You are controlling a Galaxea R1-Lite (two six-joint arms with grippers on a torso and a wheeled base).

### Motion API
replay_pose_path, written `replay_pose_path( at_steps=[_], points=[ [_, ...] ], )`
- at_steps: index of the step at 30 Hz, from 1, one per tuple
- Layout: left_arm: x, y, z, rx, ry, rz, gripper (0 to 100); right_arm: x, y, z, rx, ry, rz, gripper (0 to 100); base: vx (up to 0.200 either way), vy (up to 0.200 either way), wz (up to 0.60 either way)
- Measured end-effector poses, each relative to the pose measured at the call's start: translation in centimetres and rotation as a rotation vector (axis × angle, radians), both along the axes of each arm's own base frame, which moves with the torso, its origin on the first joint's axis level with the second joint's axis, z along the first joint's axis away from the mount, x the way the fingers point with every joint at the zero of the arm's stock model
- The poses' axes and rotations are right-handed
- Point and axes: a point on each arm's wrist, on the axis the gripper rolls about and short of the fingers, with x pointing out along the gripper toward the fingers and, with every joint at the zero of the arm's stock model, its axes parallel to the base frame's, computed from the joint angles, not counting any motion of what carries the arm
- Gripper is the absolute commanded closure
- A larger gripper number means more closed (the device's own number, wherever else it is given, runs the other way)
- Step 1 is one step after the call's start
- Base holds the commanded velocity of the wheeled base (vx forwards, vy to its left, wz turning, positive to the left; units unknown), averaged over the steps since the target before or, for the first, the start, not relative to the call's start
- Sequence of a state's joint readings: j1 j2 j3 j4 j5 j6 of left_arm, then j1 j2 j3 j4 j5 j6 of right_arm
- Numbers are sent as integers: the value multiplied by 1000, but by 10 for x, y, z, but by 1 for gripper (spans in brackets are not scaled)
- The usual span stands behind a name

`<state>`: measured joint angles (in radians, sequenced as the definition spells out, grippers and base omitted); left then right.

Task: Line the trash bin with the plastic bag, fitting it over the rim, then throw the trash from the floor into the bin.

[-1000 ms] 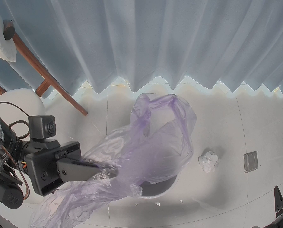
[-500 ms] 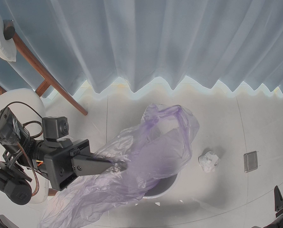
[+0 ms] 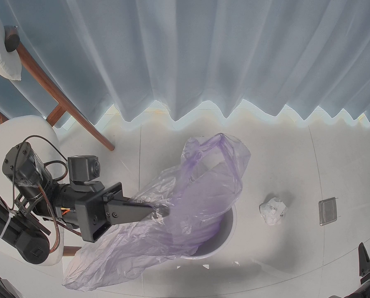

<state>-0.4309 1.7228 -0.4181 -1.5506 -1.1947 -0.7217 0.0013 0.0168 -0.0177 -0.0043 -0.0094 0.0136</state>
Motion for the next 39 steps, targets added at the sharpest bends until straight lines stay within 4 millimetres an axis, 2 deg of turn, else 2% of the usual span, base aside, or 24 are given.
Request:
replay_pose_path(
  at_steps=[6,21,39],
  points=[
    [4,-6,-12,16,-40,-7,100,0,0,0,0,0,0,0,0,0,0],
    [19,-16,-35,46,-6,-15,100,0,0,0,0,0,0,0,0,0,0],
    [45,-29,-80,101,60,-16,100,0,0,0,0,0,0,0,0,0,0]
  ],
)
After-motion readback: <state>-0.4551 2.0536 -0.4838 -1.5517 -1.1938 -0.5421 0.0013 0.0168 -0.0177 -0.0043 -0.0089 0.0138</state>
